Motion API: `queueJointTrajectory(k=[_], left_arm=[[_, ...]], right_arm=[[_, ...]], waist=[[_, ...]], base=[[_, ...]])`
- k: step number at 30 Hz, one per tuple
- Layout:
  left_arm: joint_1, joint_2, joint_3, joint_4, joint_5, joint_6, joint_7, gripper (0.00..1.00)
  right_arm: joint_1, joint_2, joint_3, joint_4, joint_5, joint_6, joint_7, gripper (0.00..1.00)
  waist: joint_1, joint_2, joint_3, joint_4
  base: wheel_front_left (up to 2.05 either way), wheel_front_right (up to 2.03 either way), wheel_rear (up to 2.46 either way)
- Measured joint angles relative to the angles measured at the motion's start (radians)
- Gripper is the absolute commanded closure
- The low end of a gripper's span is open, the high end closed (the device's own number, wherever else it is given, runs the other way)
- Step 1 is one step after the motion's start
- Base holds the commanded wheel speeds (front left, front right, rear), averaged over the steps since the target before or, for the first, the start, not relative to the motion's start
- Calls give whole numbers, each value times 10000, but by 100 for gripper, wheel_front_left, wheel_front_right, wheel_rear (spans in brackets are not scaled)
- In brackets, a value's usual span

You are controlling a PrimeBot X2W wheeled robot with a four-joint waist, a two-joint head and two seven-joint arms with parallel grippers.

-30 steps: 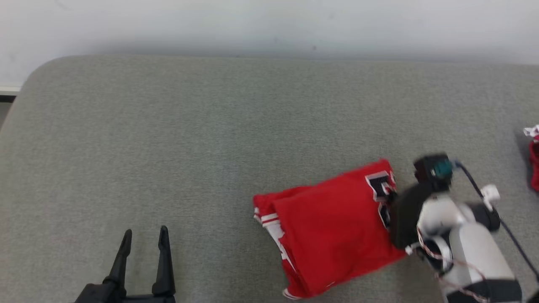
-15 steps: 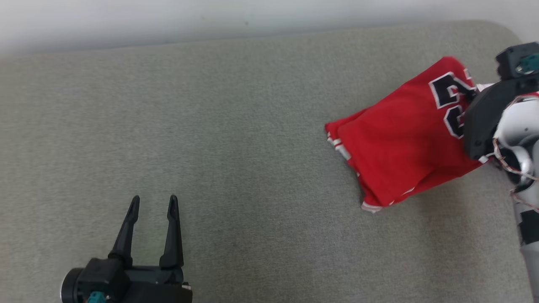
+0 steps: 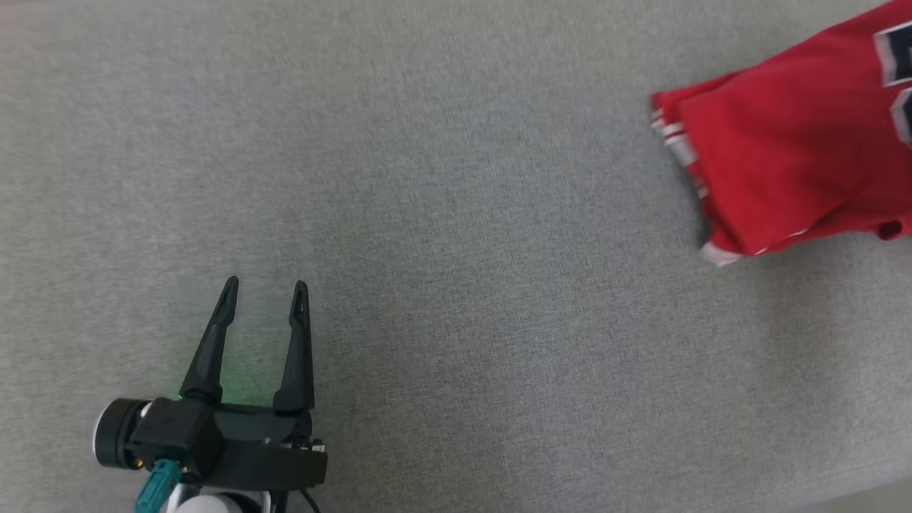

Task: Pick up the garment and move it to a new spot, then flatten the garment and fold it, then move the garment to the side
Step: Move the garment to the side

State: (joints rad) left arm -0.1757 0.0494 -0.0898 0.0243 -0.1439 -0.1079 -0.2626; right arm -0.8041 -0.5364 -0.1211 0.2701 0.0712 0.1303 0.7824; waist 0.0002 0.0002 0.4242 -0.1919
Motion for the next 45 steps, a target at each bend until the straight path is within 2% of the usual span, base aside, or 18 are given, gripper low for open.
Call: queueJointTrajectory(k=[4, 10, 19, 20, 21, 22, 24, 30, 35, 43, 45], left_arm=[[-119, 12, 8, -8, 203, -81, 0, 0], [-224, 146, -6, -117, 322, -157, 0, 0], [-318, 224, -219, -437, 487, -219, -10, 0], [-309, 224, -228, -466, 500, -219, -10, 0], [-291, 230, -224, -476, 520, -219, -10, 0], [-286, 232, -224, -474, 533, -219, -10, 0], [-281, 238, -240, -477, 552, -219, -10, 0], [-187, 222, -265, -472, 472, -217, 0, 0], [-24, 211, -318, -491, 401, -217, 0, 0], [706, 69, 221, -474, -123, -146, 0, 0], [931, 48, 347, -430, -199, -92, 0, 0]], right_arm=[[13, -397, -570, 17, -213, 0, -194, 100], [-52, -846, -1028, 384, -1135, 2, -947, 100], [1, -1170, -2017, 1080, -3264, 2, -2372, 100], [25, -1116, -2194, 1158, -3482, 2, -2464, 95], [51, -997, -2424, 1204, -3580, 2, -2577, 37], [119, -892, -2581, 1262, -3785, 2, -2661, 17], [256, -633, -2970, 1289, -4134, 2, -2895, 0], [456, 249, -3503, 999, -4730, 2, -4149, 0], [811, 1064, -3227, 614, -4592, 2, -4769, 0], [2786, 3250, -2725, -959, -2683, 17, -5639, 0], [3272, 3478, -2489, -1076, -2071, 17, -5866, 0]], waist=[[0, 0, 381, -73], [-1, 0, 892, -72], [-2, -2, 1408, 166], [-2, -2, 1411, 193], [-2, -2, 1405, 202], [-2, -1, 1393, 204], [-2, -2, 1351, 200], [-1, -1, 1015, 144], [-2, -1, 463, 98], [-3, -2, -776, 102], [-3, -2, -1120, 120]], base=[[0, 0, 0], [0, 0, 0], [0, 0, 0], [0, 0, 0], [0, 0, 0], [0, 0, 0], [0, 0, 0], [0, 0, 0], [0, 0, 0], [0, 0, 0], [0, 0, 0]])
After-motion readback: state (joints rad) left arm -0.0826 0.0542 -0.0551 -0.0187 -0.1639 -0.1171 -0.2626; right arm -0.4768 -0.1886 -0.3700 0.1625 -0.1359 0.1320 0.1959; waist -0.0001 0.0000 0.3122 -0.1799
